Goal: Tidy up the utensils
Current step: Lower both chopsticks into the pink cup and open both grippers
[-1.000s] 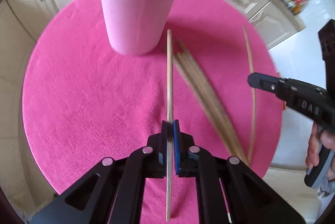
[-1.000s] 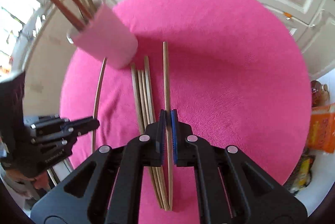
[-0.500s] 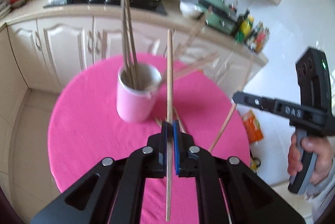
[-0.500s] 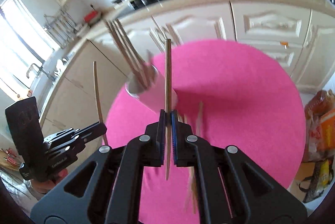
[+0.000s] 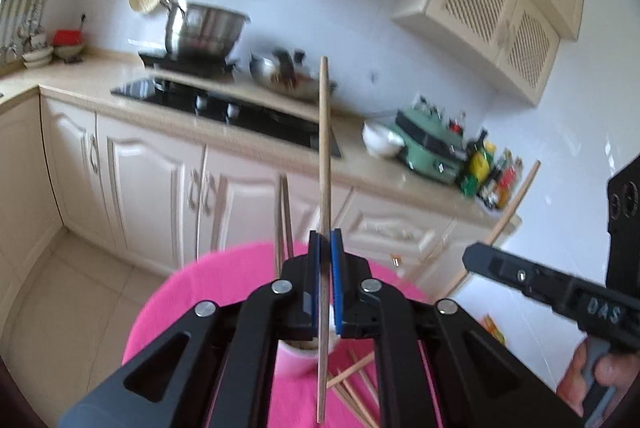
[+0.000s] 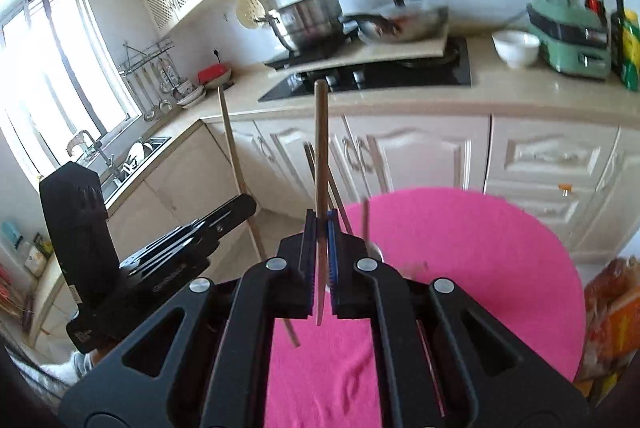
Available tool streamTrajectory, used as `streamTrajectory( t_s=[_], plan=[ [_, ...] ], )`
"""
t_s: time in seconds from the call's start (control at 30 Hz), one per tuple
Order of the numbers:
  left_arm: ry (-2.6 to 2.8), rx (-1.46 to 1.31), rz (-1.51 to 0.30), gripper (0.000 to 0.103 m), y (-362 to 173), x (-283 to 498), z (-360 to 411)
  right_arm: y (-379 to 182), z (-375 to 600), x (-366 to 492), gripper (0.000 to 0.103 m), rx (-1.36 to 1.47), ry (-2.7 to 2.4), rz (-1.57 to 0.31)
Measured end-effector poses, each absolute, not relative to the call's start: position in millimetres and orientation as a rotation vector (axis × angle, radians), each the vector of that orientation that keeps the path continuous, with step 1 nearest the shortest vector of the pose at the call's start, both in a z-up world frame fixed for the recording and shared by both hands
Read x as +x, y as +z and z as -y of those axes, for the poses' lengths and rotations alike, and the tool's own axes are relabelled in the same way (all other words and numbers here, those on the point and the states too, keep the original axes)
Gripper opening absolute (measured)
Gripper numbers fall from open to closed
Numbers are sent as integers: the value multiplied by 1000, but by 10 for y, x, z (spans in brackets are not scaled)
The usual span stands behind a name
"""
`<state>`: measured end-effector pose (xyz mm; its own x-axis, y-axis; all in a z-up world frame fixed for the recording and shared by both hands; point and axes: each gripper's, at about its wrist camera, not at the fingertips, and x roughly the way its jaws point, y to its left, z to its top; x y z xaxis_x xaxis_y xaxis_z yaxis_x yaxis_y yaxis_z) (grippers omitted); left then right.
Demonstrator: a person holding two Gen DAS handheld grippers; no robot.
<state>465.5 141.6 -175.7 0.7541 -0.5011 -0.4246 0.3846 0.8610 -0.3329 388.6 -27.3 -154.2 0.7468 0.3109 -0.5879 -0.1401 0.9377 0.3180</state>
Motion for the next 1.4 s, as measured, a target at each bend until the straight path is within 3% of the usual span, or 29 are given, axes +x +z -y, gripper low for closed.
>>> streamTrajectory(
  t_s=[0.37, 0.93, 1.4],
  plan=[
    [-431, -257, -410, 6, -1697, 5065, -1330, -1610, 107, 4211, 5, 172, 172, -664],
    [-442, -200, -503, 6, -2301, 5141, -1183, -1984, -53, 4242, 5, 85, 150, -740],
    [-462, -173, -614, 9, -2498, 4893, -1264, -2225, -179, 4113, 6, 40, 150, -778]
  ],
)
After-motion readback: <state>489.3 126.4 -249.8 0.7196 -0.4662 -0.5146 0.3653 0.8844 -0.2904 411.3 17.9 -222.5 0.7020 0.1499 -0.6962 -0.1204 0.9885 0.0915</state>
